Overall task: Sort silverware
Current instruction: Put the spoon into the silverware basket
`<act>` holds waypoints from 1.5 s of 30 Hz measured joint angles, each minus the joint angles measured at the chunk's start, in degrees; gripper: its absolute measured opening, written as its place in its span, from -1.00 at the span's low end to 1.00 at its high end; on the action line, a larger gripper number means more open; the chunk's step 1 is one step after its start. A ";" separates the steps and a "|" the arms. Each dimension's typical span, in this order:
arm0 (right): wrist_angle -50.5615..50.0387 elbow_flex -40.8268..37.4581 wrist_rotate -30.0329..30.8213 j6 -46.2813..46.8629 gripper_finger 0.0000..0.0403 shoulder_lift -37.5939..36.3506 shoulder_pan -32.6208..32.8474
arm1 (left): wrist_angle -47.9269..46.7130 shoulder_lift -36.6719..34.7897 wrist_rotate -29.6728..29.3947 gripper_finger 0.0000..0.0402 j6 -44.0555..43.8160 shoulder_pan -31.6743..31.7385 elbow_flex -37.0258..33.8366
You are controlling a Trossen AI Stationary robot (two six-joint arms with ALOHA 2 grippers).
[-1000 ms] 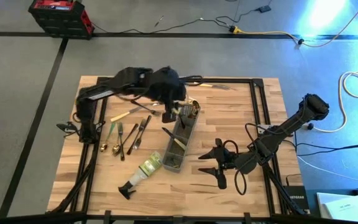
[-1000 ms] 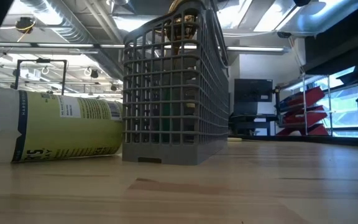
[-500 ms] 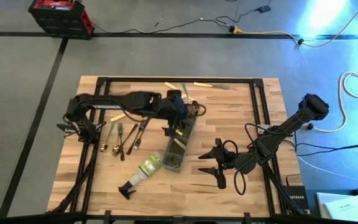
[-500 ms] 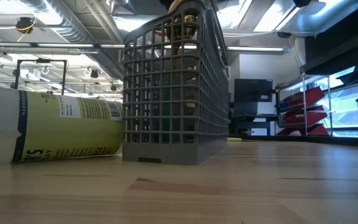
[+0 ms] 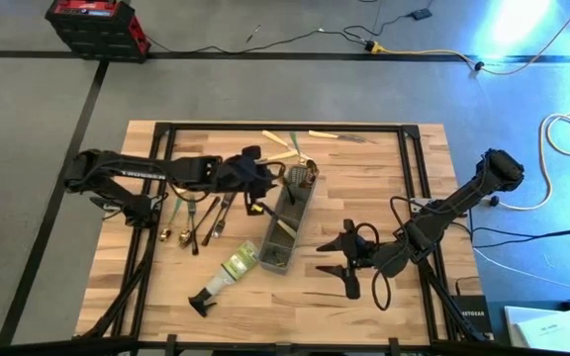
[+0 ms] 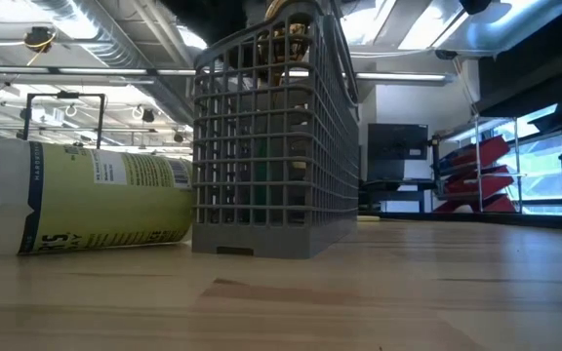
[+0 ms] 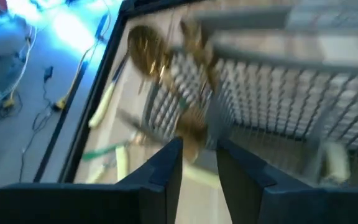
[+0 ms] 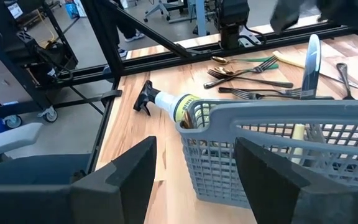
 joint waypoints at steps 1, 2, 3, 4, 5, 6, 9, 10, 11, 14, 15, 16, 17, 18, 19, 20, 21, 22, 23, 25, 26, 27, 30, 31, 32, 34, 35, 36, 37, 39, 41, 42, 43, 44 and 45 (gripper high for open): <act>0.10 0.00 0.07 -0.01 -0.01 0.00 0.00 | -0.37 0.09 0.09 -0.58 -0.86 0.52 -0.80; 0.07 0.00 0.35 -0.02 -0.01 0.00 0.00 | -0.31 0.18 0.47 -0.58 -1.61 0.93 -1.48; 0.11 0.00 0.53 -0.02 -0.01 0.00 0.00 | 0.14 0.21 1.09 -0.58 -1.90 1.29 -1.91; 0.07 0.00 0.72 -0.02 -0.01 0.00 0.00 | 0.49 0.21 1.34 -0.58 -2.01 1.55 -1.97; 0.09 0.00 0.84 -0.02 -0.01 0.00 0.00 | 0.92 0.19 1.51 -0.58 -2.03 1.79 -1.91; 0.13 0.00 0.84 -0.02 -0.01 0.00 0.00 | 0.97 0.11 1.61 -0.58 -2.03 2.03 -1.84; 0.09 0.00 0.84 -0.02 -0.01 0.00 0.00 | 0.79 0.29 3.69 -0.58 -1.87 2.80 -1.86; 0.09 0.00 0.84 -0.02 -0.01 0.00 0.00 | 0.74 0.34 4.55 -0.58 -2.22 3.10 -1.86; 0.10 0.00 0.84 -0.02 -0.01 0.00 0.00 | 0.73 0.34 5.38 -0.58 -2.81 3.37 -1.86; 0.09 0.00 0.91 -0.02 -0.01 0.00 0.00 | 0.85 0.65 6.69 -0.58 -3.97 4.02 -1.86; 0.12 0.00 0.93 -0.02 -0.01 0.00 0.00 | 0.73 0.83 6.74 -0.58 -4.19 4.29 -1.86; 0.12 0.00 0.94 -0.02 -0.01 0.00 0.00 | 0.40 0.95 6.83 -0.58 -4.38 4.54 -1.90; 0.14 0.00 0.93 -0.02 -0.01 0.00 0.00 | 0.36 1.21 7.16 -0.58 -4.53 4.77 -1.94; 0.18 0.00 0.93 -0.02 -0.01 0.00 0.00 | 0.76 1.53 7.96 -0.58 -4.72 5.02 -1.93; 0.20 0.00 0.93 -0.02 -0.01 0.00 0.00 | 0.99 1.61 8.89 -0.58 -5.02 5.34 -1.92; 0.24 0.00 0.95 -0.02 -0.01 0.00 0.00 | 0.84 1.79 9.56 -0.58 -5.34 5.57 -1.93; 0.22 0.00 0.95 -0.02 -0.01 0.00 0.00 | 1.15 2.34 10.11 -0.58 -5.72 5.74 -1.93; 0.20 0.00 0.95 -0.04 -0.01 0.00 0.00 | 1.69 2.63 10.47 -0.58 -5.92 5.79 -1.90; 0.20 0.00 0.95 -0.15 -0.01 0.00 0.00 | 1.72 2.91 10.76 -0.58 -6.10 5.81 -1.90; 0.20 0.00 0.95 -0.39 -0.01 0.00 0.00 | 2.70 3.93 10.92 -0.58 -6.15 5.81 -1.90; 0.18 0.00 0.95 -0.42 -0.01 0.00 0.00 | 3.35 4.28 11.09 -0.58 -6.16 5.79 -1.90; 0.21 0.00 0.97 -0.42 -0.01 0.00 0.00 | 3.69 4.77 11.54 -0.58 -6.14 5.75 -1.90; 0.28 0.00 1.17 -0.43 -0.01 0.00 0.00 | 5.13 6.22 13.50 -0.58 -6.43 5.74 -1.86; 0.30 0.00 1.38 -0.44 -0.01 0.00 0.00 | 5.54 6.56 13.77 -0.58 -6.68 5.74 -1.86; 0.23 0.00 1.41 -0.44 -0.01 0.00 0.00 | 5.78 6.80 13.83 -0.58 -6.96 5.74 -1.84; 0.35 0.00 1.41 -0.44 -0.01 0.00 0.00 | 6.30 7.17 13.81 -0.58 -7.19 5.72 -1.84; 0.28 0.00 1.41 -0.44 -0.01 0.00 0.00 | 6.59 7.27 13.81 -0.58 -7.17 5.72 -1.84; 0.27 0.00 1.41 -0.44 -0.01 0.00 0.00 | 6.67 7.29 13.81 -0.58 -7.17 5.74 -1.84; 0.30 0.00 1.41 -0.44 -0.01 0.00 0.00 | 6.73 7.29 13.79 -0.58 -7.17 5.76 -1.84; 0.31 0.00 1.41 -0.44 -0.01 0.00 0.00 | 7.51 7.29 13.79 -0.58 -7.50 5.77 -1.84; 0.26 0.00 1.43 -0.46 -0.01 0.00 0.00 | 7.28 7.29 13.79 -0.58 -7.68 5.67 -1.33; 0.29 0.00 1.41 -0.46 -0.01 0.00 0.00 | 7.34 7.29 13.77 -0.58 -7.61 5.60 -0.93; 0.29 0.00 1.41 -0.46 -0.01 0.00 0.00 | 7.49 7.29 13.77 -0.58 -7.55 5.59 -0.55; 0.26 0.00 1.42 -0.46 -0.01 0.00 0.00 | 7.55 7.29 13.77 -0.58 -7.52 5.59 -0.07; 0.29 0.00 1.42 -0.46 -0.01 0.00 0.00 | 7.58 7.29 13.77 -0.58 -7.55 5.59 0.44</act>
